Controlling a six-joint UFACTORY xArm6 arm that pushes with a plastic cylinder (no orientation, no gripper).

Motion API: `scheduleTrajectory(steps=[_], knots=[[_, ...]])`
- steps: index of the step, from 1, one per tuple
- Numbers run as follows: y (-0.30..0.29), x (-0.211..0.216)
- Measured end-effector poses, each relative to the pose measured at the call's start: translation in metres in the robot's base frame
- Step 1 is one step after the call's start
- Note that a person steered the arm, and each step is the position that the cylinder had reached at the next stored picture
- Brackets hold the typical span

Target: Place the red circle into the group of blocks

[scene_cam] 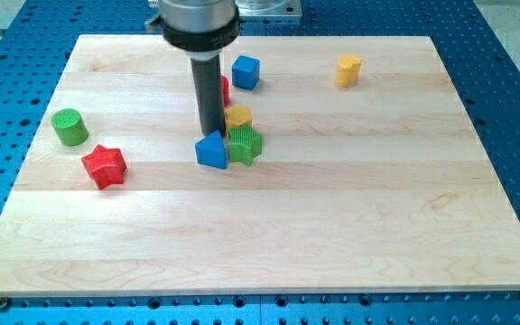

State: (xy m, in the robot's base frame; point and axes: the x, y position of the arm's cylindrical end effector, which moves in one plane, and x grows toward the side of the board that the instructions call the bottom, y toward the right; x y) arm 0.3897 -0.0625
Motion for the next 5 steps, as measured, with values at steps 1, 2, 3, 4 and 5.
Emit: scheduleTrajectory(steps=[1, 2, 3, 4, 5], knots=[[-0.062, 0.004], [-0.049, 0.100], [-0.003, 0.090], [-0.002, 0.072], [-0.028, 0.082]])
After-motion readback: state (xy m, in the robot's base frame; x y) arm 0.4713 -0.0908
